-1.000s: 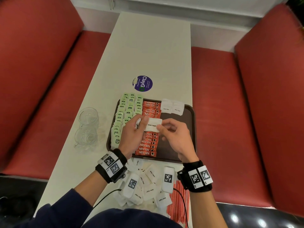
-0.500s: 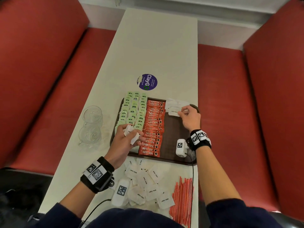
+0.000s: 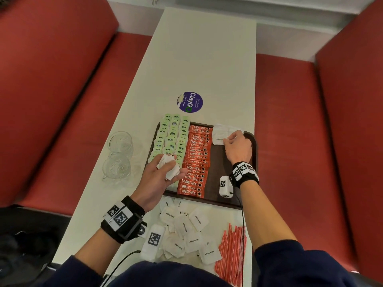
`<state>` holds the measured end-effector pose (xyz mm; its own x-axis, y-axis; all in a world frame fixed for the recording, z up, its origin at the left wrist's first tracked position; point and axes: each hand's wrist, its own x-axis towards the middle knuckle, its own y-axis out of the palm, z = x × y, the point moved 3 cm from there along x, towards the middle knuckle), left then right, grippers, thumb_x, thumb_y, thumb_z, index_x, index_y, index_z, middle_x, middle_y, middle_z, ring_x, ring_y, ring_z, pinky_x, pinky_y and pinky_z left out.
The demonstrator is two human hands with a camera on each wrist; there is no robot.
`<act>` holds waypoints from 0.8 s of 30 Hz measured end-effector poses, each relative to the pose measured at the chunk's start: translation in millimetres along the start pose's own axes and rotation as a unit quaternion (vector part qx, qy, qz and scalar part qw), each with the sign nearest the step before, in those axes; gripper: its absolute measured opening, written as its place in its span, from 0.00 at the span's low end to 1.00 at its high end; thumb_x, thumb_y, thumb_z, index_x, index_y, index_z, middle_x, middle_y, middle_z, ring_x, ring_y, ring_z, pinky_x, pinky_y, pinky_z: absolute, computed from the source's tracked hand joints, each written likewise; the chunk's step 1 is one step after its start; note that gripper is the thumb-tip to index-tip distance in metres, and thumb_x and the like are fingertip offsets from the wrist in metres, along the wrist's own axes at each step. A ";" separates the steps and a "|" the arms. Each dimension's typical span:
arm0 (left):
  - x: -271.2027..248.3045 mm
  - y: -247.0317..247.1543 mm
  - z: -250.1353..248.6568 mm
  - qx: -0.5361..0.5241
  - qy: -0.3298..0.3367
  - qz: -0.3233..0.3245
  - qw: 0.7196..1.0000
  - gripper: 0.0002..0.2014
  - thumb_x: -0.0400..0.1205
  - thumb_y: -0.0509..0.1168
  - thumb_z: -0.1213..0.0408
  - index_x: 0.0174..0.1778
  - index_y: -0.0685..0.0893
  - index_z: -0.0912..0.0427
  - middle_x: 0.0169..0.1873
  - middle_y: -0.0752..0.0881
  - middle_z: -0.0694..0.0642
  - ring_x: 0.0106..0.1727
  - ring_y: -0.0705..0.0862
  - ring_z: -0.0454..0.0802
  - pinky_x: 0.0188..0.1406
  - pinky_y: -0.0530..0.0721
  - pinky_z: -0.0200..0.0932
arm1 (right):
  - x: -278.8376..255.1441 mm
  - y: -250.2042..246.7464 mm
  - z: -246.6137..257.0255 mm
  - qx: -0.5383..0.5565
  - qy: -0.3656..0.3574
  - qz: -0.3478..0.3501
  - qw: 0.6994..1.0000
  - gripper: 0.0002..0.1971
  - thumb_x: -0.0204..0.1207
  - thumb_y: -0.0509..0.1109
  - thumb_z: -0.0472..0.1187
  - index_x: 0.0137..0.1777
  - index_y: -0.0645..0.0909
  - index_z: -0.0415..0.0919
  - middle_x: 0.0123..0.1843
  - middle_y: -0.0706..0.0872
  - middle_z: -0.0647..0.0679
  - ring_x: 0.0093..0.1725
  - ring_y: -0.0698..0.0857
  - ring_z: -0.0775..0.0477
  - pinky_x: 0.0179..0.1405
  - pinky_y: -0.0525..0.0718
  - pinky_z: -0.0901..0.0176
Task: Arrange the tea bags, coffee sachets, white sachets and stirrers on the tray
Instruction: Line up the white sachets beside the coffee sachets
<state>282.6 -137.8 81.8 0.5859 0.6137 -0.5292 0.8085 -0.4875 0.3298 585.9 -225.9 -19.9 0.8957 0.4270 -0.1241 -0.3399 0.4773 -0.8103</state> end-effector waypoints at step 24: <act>-15.4 14.9 -3.3 0.182 0.073 0.066 0.978 0.13 0.82 0.81 0.63 0.59 0.86 0.59 0.58 0.91 0.64 0.41 0.96 0.68 0.42 0.97 0.64 | -163.1 -82.7 87.7 0.275 -0.129 0.246 0.920 0.04 0.85 0.82 0.42 0.52 0.88 0.48 0.47 0.95 0.50 0.48 0.93 0.49 0.56 0.92 0.51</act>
<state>285.8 -152.5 97.5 0.7066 0.5999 -0.3753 0.6677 -0.7408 0.0729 442.7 -267.7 117.6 0.5207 0.8297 -0.2012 -0.8435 0.4635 -0.2714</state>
